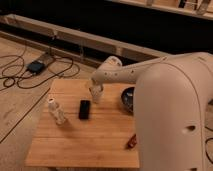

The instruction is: Place the white sponge in the ceramic cup

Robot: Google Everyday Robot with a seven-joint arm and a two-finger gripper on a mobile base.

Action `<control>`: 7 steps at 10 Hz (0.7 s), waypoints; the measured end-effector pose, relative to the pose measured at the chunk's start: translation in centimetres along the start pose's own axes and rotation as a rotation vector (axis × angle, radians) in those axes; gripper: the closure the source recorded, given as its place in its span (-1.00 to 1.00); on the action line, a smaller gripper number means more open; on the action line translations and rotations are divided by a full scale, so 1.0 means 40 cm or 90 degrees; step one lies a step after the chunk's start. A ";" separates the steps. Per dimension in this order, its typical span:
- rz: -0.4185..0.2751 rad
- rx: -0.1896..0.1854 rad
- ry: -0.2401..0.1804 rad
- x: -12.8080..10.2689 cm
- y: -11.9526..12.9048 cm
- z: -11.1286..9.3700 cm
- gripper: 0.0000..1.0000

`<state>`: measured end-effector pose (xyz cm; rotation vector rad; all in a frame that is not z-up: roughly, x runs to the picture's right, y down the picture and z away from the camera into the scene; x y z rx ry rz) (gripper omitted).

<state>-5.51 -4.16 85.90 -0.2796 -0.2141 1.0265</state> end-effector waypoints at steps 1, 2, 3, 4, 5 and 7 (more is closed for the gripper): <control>0.003 0.009 0.011 0.004 -0.012 -0.015 -0.44; 0.012 0.017 0.031 0.014 -0.021 -0.026 -0.44; 0.019 0.023 0.060 0.029 -0.029 -0.039 -0.44; 0.029 0.028 0.098 0.046 -0.037 -0.058 -0.44; 0.043 0.028 0.139 0.058 -0.046 -0.083 -0.44; 0.054 0.017 0.191 0.061 -0.046 -0.116 -0.44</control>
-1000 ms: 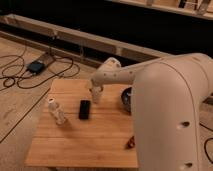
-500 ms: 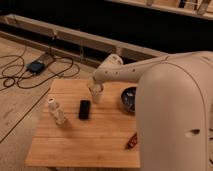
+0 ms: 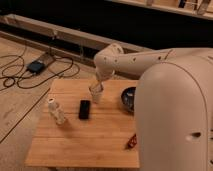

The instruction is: Place the white sponge in the ceramic cup

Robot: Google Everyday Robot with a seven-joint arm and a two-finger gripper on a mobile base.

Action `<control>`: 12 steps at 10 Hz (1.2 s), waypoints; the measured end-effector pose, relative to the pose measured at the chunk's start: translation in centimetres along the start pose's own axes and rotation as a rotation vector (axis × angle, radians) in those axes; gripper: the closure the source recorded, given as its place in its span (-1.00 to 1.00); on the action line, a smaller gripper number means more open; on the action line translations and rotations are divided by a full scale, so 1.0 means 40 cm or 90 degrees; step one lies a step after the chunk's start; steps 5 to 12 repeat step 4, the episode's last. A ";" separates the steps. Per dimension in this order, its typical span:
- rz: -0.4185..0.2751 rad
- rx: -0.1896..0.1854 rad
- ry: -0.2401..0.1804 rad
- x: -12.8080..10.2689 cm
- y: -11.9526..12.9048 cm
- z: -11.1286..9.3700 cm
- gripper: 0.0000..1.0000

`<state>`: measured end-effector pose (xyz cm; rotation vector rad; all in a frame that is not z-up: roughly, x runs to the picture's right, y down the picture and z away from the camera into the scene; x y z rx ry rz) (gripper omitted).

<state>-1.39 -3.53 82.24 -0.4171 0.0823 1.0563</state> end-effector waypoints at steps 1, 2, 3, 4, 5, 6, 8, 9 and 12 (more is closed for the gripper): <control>0.003 -0.008 0.024 0.000 -0.002 -0.018 -0.44; 0.005 -0.014 0.045 -0.003 -0.010 -0.037 -0.44; 0.007 -0.017 0.053 -0.004 -0.012 -0.045 -0.44; 0.007 -0.019 0.057 -0.004 -0.012 -0.047 -0.44; 0.007 -0.019 0.057 -0.004 -0.012 -0.047 -0.44; 0.007 -0.019 0.057 -0.004 -0.012 -0.047 -0.44; 0.007 -0.019 0.057 -0.004 -0.012 -0.047 -0.44; 0.007 -0.019 0.057 -0.004 -0.012 -0.047 -0.44; 0.007 -0.019 0.057 -0.004 -0.012 -0.047 -0.44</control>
